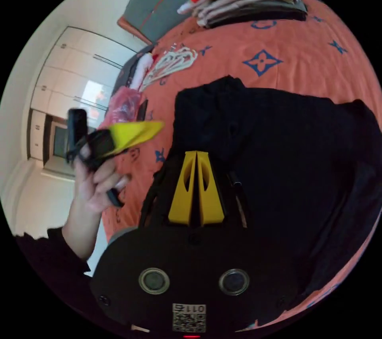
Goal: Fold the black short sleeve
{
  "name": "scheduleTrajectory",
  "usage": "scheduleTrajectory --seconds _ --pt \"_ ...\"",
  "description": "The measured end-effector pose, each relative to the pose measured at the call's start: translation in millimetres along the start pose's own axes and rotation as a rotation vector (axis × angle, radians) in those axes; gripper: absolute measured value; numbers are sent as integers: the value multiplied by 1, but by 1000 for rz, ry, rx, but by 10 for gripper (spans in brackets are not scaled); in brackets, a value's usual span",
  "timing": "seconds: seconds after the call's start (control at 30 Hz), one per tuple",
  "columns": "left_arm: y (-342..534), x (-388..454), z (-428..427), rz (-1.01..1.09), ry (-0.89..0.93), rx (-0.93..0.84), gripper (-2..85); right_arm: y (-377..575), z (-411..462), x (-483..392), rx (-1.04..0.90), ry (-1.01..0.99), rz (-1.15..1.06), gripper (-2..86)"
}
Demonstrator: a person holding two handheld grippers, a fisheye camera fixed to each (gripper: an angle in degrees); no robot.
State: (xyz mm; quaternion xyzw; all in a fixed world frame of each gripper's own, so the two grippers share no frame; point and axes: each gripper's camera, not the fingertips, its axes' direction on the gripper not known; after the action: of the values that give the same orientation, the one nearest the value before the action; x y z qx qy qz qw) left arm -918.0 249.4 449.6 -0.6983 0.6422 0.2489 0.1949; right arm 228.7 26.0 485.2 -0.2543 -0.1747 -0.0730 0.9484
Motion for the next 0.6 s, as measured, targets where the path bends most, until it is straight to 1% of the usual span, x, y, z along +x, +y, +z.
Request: scheduleTrajectory --seconds 0.03,0.07,0.1,0.13,0.2,0.23,0.27,0.33,0.37,0.4,0.43,0.47,0.5,0.57,0.6 --pt "-9 0 3 -3 -31 -13 67 7 -3 -5 11 -1 -34 0" --pt "-27 1 9 0 -65 -37 61 22 -6 -16 6 9 -122 0" --pt "-43 1 15 -10 -84 -62 56 37 -2 -23 -18 53 -180 0" --pt "-51 1 18 -16 -100 -76 54 44 3 -25 -36 86 -199 0" --pt "-78 -3 38 -48 -154 -179 46 68 35 -19 -122 236 -243 0" --pt "-84 -4 44 -57 -154 -216 45 74 42 -15 -130 252 -247 -1" --pt "-94 -6 51 -79 -141 -257 42 86 48 -5 -80 237 -239 -1" --pt "-109 -1 48 -98 -78 -246 43 91 46 6 -84 176 -182 -1" --pt "-117 8 41 -83 -9 -215 44 91 41 9 -132 136 -164 -1" --pt "-124 21 32 -34 68 -200 45 93 30 8 -127 93 -202 0" --pt "-126 29 26 -4 86 -199 45 95 23 6 -89 88 -227 0" --pt "-126 46 14 44 50 -198 46 96 10 6 1 128 -248 0" --pt "-123 62 2 82 -23 -195 47 94 4 9 74 200 -245 1" --pt "-113 80 -8 95 -127 -180 51 83 8 21 110 273 -199 2" --pt "-108 85 -7 79 -178 -189 55 71 19 33 68 256 -161 4"
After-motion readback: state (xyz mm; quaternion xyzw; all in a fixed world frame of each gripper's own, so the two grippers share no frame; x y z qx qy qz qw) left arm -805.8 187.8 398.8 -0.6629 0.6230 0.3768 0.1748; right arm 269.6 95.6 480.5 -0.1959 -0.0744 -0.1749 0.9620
